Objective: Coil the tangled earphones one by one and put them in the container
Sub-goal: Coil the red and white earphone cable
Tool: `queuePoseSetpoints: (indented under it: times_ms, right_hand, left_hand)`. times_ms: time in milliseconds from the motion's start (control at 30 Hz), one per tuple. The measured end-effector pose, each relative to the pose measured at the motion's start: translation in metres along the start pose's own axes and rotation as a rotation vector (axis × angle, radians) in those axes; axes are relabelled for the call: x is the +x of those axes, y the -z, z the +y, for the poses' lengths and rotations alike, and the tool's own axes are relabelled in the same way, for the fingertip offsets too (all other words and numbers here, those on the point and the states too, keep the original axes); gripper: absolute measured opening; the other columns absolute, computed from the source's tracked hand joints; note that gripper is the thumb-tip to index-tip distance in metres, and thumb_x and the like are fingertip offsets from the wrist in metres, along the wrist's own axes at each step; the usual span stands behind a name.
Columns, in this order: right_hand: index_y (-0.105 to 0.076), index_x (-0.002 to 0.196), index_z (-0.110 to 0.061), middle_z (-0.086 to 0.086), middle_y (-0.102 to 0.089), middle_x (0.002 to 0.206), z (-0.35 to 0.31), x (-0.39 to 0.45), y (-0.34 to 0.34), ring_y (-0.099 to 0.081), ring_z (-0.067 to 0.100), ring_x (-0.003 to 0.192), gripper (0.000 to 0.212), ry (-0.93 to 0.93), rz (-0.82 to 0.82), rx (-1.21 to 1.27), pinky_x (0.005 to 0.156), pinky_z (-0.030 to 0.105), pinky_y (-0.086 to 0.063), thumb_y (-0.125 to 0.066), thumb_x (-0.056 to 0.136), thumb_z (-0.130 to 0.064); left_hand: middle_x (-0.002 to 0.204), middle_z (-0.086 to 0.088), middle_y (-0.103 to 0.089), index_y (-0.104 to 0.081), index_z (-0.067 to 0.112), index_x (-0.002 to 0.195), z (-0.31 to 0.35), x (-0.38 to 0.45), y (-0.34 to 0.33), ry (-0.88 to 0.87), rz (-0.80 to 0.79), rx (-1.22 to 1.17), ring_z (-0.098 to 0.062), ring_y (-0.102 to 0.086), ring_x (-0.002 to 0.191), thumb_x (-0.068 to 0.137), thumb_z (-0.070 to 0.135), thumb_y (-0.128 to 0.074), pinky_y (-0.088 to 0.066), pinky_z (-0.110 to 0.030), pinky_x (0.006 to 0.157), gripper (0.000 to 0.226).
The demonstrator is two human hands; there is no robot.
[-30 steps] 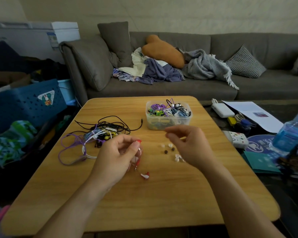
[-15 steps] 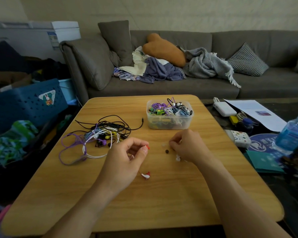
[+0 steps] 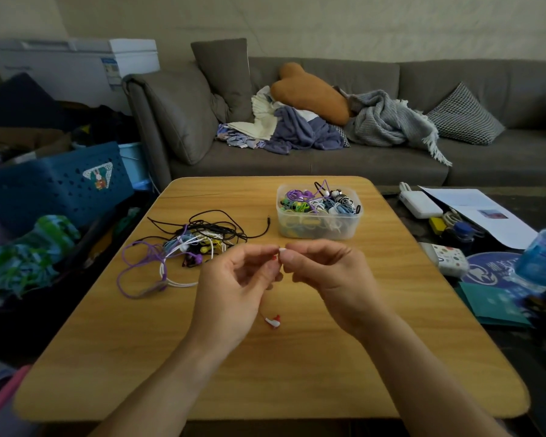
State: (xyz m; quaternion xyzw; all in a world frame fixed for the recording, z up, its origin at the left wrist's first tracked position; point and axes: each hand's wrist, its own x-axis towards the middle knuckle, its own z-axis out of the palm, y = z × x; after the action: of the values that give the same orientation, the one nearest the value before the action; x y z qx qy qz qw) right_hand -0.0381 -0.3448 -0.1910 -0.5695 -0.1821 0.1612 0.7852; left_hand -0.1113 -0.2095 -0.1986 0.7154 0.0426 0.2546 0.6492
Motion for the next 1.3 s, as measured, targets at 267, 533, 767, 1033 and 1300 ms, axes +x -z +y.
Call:
queuePoseSetpoints:
  times_ms: [267, 533, 767, 1033, 1300]
  right_hand:
    - [-0.076, 0.081, -0.005, 0.01, -0.075, 0.077, 0.001, -0.004, -0.004, -0.067, 0.014, 0.069, 0.018, 0.075, 0.019, -0.02, 0.06, 0.024, -0.051, -0.08, 0.065, -0.011]
    - [-0.077, 0.084, -0.005, 0.012, -0.075, 0.077, 0.005, -0.008, -0.014, -0.067, 0.015, 0.063, 0.019, 0.062, 0.021, 0.038, 0.066, 0.024, -0.055, -0.079, 0.065, -0.008]
    - [-0.08, 0.083, -0.01, 0.014, -0.076, 0.085, 0.013, -0.011, -0.019, -0.071, 0.018, 0.074, 0.021, 0.016, 0.024, 0.076, 0.074, 0.027, -0.056, -0.081, 0.062, -0.015]
    - [-0.077, 0.09, -0.001, 0.022, -0.074, 0.092, 0.017, -0.012, -0.021, -0.071, 0.027, 0.083, 0.032, 0.018, 0.018, 0.084, 0.083, 0.037, -0.057, -0.081, 0.064, -0.019]
    - [-0.077, 0.093, -0.001, 0.017, -0.076, 0.093, 0.019, -0.012, -0.022, -0.072, 0.026, 0.088, 0.025, 0.112, -0.017, 0.01, 0.087, 0.04, -0.058, -0.078, 0.071, -0.013]
  left_hand:
    - [0.085, -0.002, -0.075, -0.069, 0.009, 0.094, 0.008, -0.005, -0.003, -0.06, 0.101, -0.05, -0.014, -0.072, 0.076, 0.085, 0.0, -0.067, -0.057, -0.022, 0.067, 0.013]
    - [0.081, 0.002, -0.074, -0.066, 0.009, 0.084, 0.008, -0.004, -0.001, -0.059, 0.136, -0.043, -0.011, -0.068, 0.071, 0.082, -0.005, -0.069, -0.055, -0.018, 0.059, 0.015]
    - [0.083, 0.003, -0.074, -0.067, 0.016, 0.079, 0.004, -0.003, 0.007, -0.151, 0.146, 0.128, -0.011, -0.071, 0.08, 0.079, -0.003, -0.073, -0.056, -0.022, 0.07, 0.02]
    - [0.082, 0.001, -0.07, -0.068, 0.01, 0.08, -0.001, -0.001, 0.009, -0.337, 0.212, 0.366, -0.013, -0.069, 0.081, 0.079, -0.004, -0.073, -0.057, -0.04, 0.07, 0.016]
    - [0.08, 0.004, -0.071, -0.068, 0.014, 0.078, 0.002, -0.002, 0.01, -0.329, 0.241, 0.378, -0.006, -0.069, 0.079, 0.078, -0.008, -0.073, -0.056, -0.024, 0.068, 0.022]
